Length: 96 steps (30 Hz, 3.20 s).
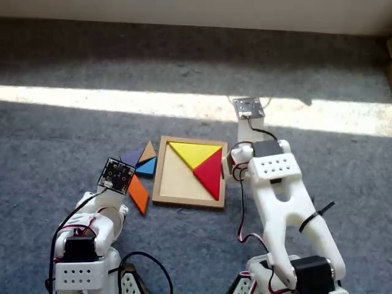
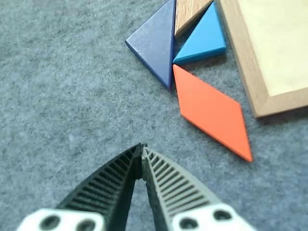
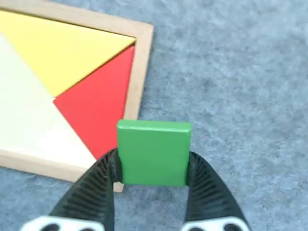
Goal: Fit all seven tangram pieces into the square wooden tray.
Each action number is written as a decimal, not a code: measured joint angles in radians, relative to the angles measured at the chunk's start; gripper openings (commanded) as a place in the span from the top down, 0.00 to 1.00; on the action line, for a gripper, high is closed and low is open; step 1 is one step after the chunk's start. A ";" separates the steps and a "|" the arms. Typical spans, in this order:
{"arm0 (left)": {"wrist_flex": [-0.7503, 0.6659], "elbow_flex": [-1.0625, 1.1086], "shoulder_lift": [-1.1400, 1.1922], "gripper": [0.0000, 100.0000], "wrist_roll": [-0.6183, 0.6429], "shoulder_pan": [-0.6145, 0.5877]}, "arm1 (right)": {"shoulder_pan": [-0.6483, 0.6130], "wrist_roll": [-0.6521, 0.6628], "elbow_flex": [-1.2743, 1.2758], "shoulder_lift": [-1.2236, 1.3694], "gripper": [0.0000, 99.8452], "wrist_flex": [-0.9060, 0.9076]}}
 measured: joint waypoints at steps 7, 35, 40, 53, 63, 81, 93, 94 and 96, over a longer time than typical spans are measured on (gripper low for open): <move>0.000 0.000 0.000 1.00 0.000 0.000 | -0.212 0.000 0.000 -0.014 0.99 0.005; 0.000 0.000 0.000 1.00 0.000 0.000 | -0.437 0.041 -0.347 0.480 0.80 -0.063; 0.000 0.000 0.000 1.00 0.000 0.000 | -0.434 0.044 -0.347 0.480 0.76 -0.063; 0.000 0.000 0.000 1.00 0.000 0.000 | -0.431 0.112 -0.348 0.454 0.93 -0.008; 0.000 0.000 0.000 1.00 0.000 -0.003 | -0.359 0.112 -0.219 0.091 1.00 0.060; 0.037 -0.284 0.023 0.91 -0.071 -0.094 | 0.037 0.029 0.299 -0.324 1.00 -0.238; -0.034 -0.624 0.689 0.76 -0.081 0.006 | 0.092 -0.028 0.454 -0.324 1.00 -0.465; -0.052 -0.652 0.753 0.75 -0.081 0.008 | 0.092 -0.028 0.454 -0.324 1.00 -0.465; -0.097 -0.707 0.885 0.75 -0.074 0.009 | 0.092 -0.028 0.454 -0.324 1.00 -0.468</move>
